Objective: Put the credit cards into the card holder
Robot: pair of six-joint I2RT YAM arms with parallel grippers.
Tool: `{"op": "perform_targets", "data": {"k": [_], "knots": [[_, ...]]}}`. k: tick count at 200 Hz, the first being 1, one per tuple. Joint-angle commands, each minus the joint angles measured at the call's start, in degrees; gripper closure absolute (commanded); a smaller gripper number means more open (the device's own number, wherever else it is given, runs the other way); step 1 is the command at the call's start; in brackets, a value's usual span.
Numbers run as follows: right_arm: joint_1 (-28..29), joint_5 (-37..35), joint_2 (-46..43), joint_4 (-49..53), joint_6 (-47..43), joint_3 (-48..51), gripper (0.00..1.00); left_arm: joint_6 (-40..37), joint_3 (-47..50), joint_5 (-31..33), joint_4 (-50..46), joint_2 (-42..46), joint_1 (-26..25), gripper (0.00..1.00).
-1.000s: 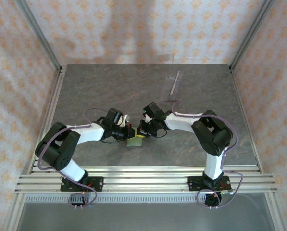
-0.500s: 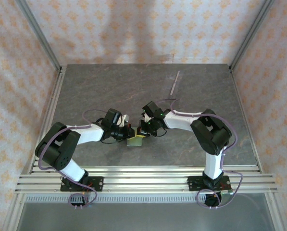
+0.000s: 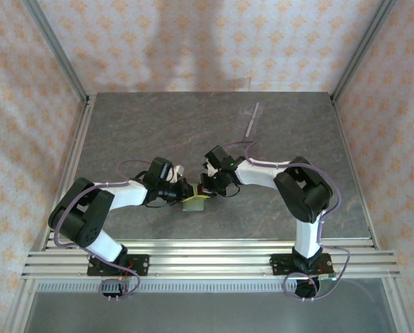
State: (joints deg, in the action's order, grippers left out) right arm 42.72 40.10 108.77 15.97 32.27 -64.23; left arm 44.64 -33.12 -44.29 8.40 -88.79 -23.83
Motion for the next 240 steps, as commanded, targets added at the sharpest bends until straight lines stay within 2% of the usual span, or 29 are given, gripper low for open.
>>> {"op": "perform_targets", "data": {"k": [1, 17, 38, 78, 108, 240], "knots": [[1.8, -8.2, 6.6, 12.3, -1.8, 3.2, 1.0, 0.2, 0.6, 1.8, 0.1, 3.0, 1.1, 0.91], [1.8, -7.8, 6.2, 12.6, -2.1, 2.4, 1.0, -0.3, 0.4, 3.0, -1.9, 3.7, 1.3, 0.94], [1.8, -6.3, 3.4, 11.1, -1.6, 2.2, 0.94, -0.8, 0.4, 3.3, -2.6, 3.4, 1.3, 0.98], [1.8, -6.0, -1.1, 13.7, -2.0, -1.4, 0.85, -3.5, -0.2, 6.7, -6.7, 3.4, 1.3, 0.98], [1.8, -5.6, -2.9, 14.5, -2.1, -3.8, 0.85, -6.6, -2.1, 10.1, -12.5, 2.0, 1.4, 1.0], [2.5, -5.2, -2.1, 15.2, -2.9, -9.7, 0.89, -5.8, 0.1, 8.2, -8.7, 2.1, 1.4, 1.0]]}}
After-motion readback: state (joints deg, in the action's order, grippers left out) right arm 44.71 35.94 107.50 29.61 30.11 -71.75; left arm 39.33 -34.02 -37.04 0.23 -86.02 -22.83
